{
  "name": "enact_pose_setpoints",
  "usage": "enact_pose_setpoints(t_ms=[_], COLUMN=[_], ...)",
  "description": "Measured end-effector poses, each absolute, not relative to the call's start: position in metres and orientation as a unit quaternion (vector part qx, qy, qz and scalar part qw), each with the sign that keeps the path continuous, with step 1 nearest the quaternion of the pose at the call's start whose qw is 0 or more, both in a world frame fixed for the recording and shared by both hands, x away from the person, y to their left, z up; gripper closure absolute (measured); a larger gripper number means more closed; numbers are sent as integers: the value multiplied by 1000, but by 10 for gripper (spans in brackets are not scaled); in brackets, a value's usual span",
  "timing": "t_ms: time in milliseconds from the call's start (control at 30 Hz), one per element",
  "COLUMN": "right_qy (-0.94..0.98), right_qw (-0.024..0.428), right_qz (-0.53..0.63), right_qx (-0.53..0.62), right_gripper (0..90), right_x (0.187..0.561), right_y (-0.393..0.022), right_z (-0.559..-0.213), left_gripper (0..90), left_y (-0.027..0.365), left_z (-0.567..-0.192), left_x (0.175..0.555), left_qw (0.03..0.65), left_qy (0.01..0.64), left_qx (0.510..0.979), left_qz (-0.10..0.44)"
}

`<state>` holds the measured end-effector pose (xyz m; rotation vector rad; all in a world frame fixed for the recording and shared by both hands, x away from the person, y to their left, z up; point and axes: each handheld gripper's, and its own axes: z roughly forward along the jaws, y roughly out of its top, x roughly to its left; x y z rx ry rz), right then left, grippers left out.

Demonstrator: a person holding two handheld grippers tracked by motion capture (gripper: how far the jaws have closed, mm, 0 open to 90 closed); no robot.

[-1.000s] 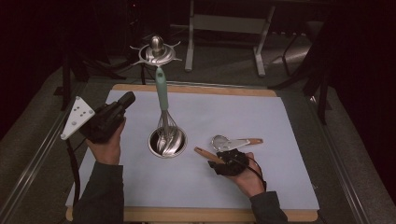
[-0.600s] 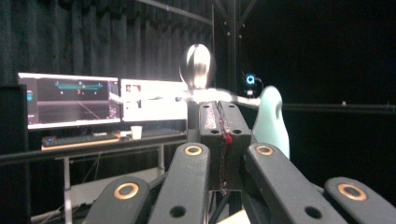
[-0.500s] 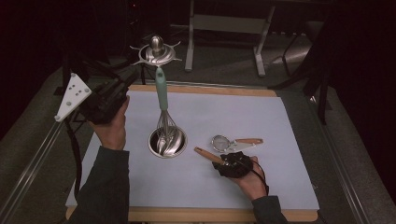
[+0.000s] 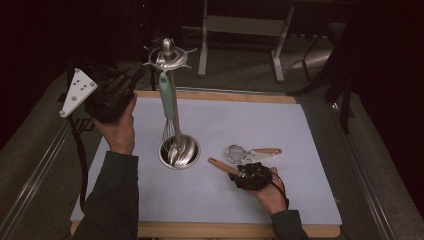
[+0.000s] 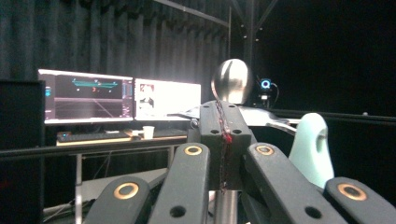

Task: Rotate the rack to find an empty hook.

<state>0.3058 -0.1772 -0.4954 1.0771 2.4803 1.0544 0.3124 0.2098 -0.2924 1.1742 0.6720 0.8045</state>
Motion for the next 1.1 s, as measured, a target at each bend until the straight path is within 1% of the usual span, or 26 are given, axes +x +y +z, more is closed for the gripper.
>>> enact_pose_setpoints(t_ms=[167, 633, 1100], right_qy=[848, 845, 845], right_qw=[122, 126, 125], right_qz=[359, 363, 361], right_qx=[369, 373, 374], right_gripper=[515, 517, 518], right_x=[306, 306, 306], right_y=[-177, -181, -181], right_z=[-496, -495, -497], left_gripper=[900, 900, 900], left_y=[211, 215, 216], left_z=[-292, -285, -284], left_x=[319, 336, 340], left_qw=[705, 694, 691], left_qy=[313, 325, 328], left_qx=[523, 539, 545], left_qz=[361, 349, 345])
